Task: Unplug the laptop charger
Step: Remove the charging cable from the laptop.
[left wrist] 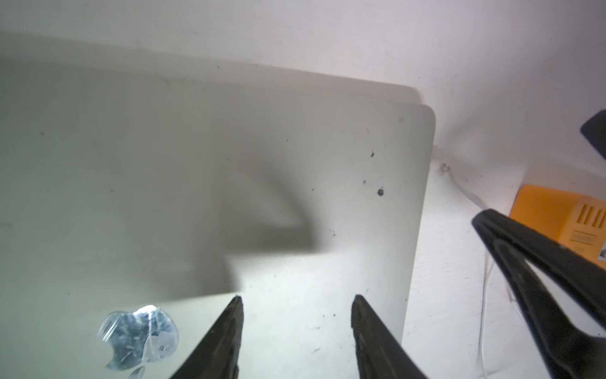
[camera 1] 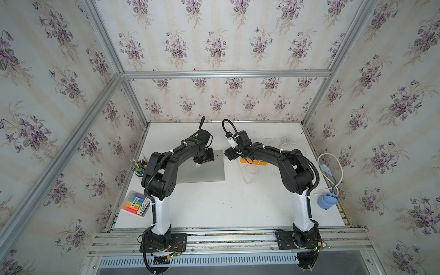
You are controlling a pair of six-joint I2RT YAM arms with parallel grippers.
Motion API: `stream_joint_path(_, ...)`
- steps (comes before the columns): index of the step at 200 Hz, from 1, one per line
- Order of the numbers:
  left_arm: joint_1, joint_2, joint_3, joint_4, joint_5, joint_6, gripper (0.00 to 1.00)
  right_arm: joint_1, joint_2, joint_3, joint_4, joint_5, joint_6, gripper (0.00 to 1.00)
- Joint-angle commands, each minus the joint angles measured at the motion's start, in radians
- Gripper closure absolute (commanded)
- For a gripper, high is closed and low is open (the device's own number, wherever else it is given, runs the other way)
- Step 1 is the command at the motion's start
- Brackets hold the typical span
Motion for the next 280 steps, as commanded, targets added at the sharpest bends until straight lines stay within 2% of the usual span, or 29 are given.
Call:
stream_joint_path(1, 0.005, -0.007, -0.005, 0.007, 0.022, 0.01, 0.46, 0.005, 0.0, 0.018, -0.016, 0.003, -0.239, 0.26)
stream_joint_path(14, 0.008, -0.006, -0.007, 0.012, 0.029, 0.01, 0.46, 0.004, 0.017, 0.049, -0.054, -0.009, -0.349, 0.34)
stream_joint_path(26, 0.01, -0.007, -0.006, 0.013, 0.036, 0.01, 0.46, 0.004, 0.017, 0.068, -0.072, -0.048, -0.419, 0.35)
stream_joint_path(39, 0.012, -0.011, -0.009, 0.013, 0.038, 0.012, 0.46, 0.001, -0.012, 0.046, -0.082, -0.172, -0.533, 0.35)
stream_joint_path(47, 0.013, -0.013, -0.011, 0.014, 0.04, 0.012, 0.46, 0.001, -0.034, 0.009, -0.051, -0.201, -0.594, 0.35)
stream_joint_path(61, 0.018, -0.021, -0.017, 0.015, 0.04, 0.014, 0.46, 0.001, -0.044, 0.0, -0.037, -0.2, -0.646, 0.34)
stream_joint_path(63, 0.018, -0.022, -0.018, 0.016, 0.042, 0.015, 0.46, -0.028, -0.042, 0.007, -0.044, -0.2, -0.65, 0.34)
stream_joint_path(93, 0.029, -0.024, -0.019, 0.027, 0.046, 0.017, 0.46, -0.05, 0.021, 0.154, -0.24, -0.293, -0.747, 0.36)
stream_joint_path(119, 0.041, -0.017, -0.02, 0.031, 0.084, 0.013, 0.46, -0.05, 0.049, 0.201, -0.252, -0.3, -0.793, 0.39)
stream_joint_path(150, 0.052, -0.018, -0.033, 0.063, 0.101, -0.006, 0.46, -0.046, 0.114, 0.311, -0.365, -0.329, -0.825, 0.5)
stream_joint_path(228, 0.062, 0.013, -0.029, 0.079, 0.112, -0.029, 0.46, -0.022, 0.147, 0.262, -0.333, -0.299, -0.834, 0.52)
stream_joint_path(280, 0.065, 0.017, -0.029, 0.079, 0.114, -0.027, 0.46, -0.021, 0.188, 0.323, -0.328, -0.295, -0.827, 0.53)
